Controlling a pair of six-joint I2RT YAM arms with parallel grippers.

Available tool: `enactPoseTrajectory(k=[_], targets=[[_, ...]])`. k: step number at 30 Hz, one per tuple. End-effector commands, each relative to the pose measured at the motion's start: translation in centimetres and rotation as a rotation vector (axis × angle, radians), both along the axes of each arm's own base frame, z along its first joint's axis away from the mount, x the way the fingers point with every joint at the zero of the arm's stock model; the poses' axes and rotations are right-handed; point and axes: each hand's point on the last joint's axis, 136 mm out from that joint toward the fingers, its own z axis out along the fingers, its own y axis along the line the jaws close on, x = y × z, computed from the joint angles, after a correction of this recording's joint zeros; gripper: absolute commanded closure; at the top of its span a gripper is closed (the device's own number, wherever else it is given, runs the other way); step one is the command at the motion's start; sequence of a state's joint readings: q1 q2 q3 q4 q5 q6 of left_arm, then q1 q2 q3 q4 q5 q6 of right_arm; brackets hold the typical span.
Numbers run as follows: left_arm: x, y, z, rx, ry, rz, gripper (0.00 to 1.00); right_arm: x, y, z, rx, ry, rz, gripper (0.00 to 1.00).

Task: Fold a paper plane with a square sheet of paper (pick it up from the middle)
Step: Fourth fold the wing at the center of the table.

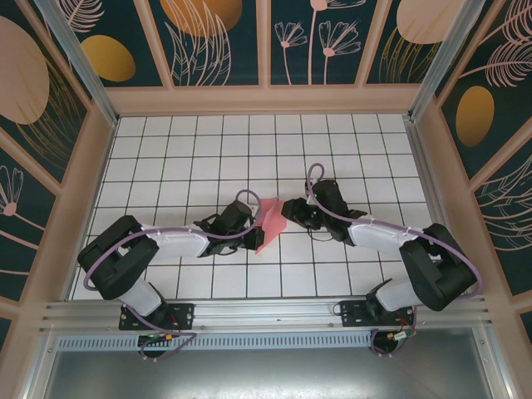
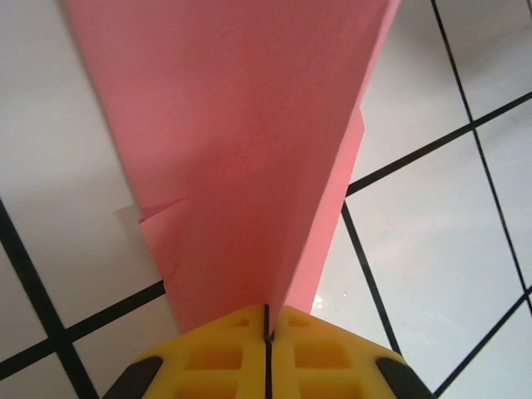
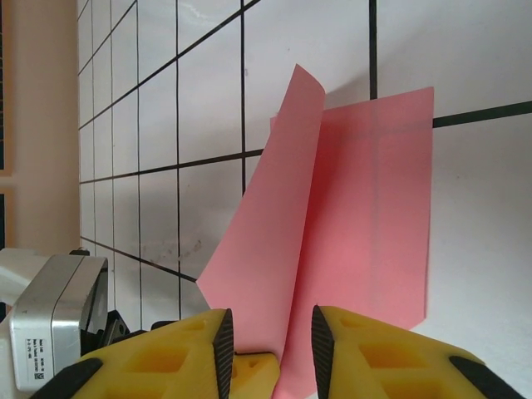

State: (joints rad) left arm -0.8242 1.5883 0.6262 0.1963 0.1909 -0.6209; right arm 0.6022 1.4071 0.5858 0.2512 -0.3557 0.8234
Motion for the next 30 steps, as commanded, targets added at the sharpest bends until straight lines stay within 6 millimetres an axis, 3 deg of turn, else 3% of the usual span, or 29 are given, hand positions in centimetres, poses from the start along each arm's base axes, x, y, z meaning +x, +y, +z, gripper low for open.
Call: enactPoseTrajectory(k=[1, 14, 30], targets=[[-0.3, -1.0, 0.8, -0.079, 0.010, -0.046, 0.91, 0.0, 0.2, 0.0, 0.011, -0.013, -0.017, 0.68], [-0.5, -0.7, -0.5, -0.128, 0.092, -0.028, 0.91, -0.7, 2.3, -0.3, 0.050, -0.006, 0.033, 0.76], [-0.5, -1.3, -0.9, -0.183, 0.178, -0.033, 0.91, -1.1, 3.0, -1.3, 0.047, 0.015, 0.055, 0.77]])
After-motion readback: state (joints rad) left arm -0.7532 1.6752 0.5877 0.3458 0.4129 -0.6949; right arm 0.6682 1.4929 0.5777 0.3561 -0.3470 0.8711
